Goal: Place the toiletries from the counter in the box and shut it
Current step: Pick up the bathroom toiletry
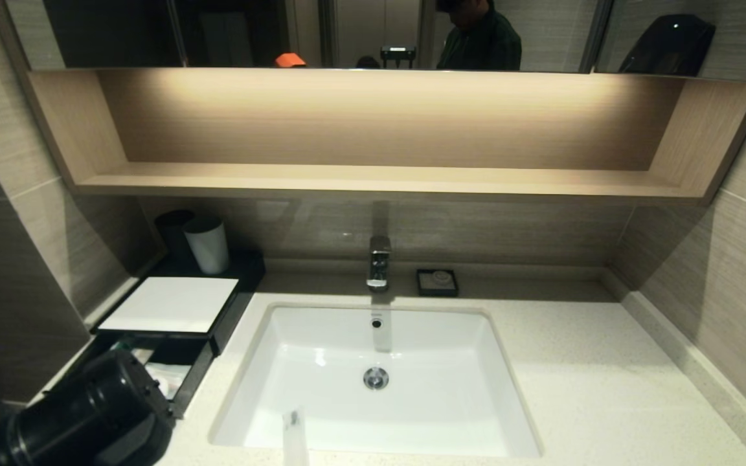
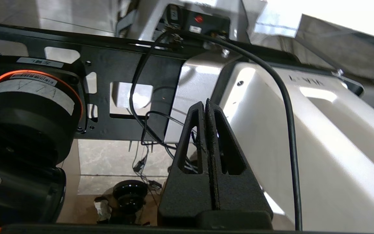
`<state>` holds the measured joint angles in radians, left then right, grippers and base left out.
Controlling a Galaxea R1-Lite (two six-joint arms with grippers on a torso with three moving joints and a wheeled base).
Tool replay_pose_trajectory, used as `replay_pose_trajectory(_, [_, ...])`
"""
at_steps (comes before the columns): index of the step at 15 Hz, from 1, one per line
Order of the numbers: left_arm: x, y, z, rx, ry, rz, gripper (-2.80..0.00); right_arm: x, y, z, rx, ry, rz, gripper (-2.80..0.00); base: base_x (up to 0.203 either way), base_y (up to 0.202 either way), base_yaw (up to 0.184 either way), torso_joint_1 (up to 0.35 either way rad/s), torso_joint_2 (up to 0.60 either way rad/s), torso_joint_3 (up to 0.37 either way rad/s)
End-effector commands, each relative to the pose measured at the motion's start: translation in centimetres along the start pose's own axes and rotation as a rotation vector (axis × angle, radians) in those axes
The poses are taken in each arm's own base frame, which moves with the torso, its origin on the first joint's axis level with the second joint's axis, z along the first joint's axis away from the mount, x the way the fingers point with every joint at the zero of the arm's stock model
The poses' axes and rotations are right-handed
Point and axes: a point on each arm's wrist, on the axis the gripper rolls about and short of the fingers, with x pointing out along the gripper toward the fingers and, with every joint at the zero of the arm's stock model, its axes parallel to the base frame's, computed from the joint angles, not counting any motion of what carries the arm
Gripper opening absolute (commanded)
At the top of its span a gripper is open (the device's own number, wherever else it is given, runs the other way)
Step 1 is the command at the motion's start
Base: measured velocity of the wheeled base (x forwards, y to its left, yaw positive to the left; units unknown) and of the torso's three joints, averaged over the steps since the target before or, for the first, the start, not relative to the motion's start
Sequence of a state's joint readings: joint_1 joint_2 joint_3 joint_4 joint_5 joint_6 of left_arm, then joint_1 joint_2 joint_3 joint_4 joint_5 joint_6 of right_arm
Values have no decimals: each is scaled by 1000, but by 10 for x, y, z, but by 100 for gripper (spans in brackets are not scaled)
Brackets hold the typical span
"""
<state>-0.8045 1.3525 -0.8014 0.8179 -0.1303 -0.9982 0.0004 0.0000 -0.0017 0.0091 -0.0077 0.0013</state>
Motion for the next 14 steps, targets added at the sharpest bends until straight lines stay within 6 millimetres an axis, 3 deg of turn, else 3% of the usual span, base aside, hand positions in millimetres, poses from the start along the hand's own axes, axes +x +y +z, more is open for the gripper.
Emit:
replay_pose_trajectory(1, [7, -14, -7, -17, -23, 66, -280, 0, 0, 0, 0, 0, 0, -280, 0, 0, 0, 0, 0, 0])
replay_pose_trajectory(4, [10, -27, -11, -41, -107, 112, -280, 0, 0, 0, 0, 0, 0, -280, 0, 0, 0, 0, 0, 0])
replay_pose_trajectory(14, [20, -36, -7, -48, -102, 94, -280, 0, 0, 0, 0, 0, 1, -280, 0, 0, 0, 0, 0, 0])
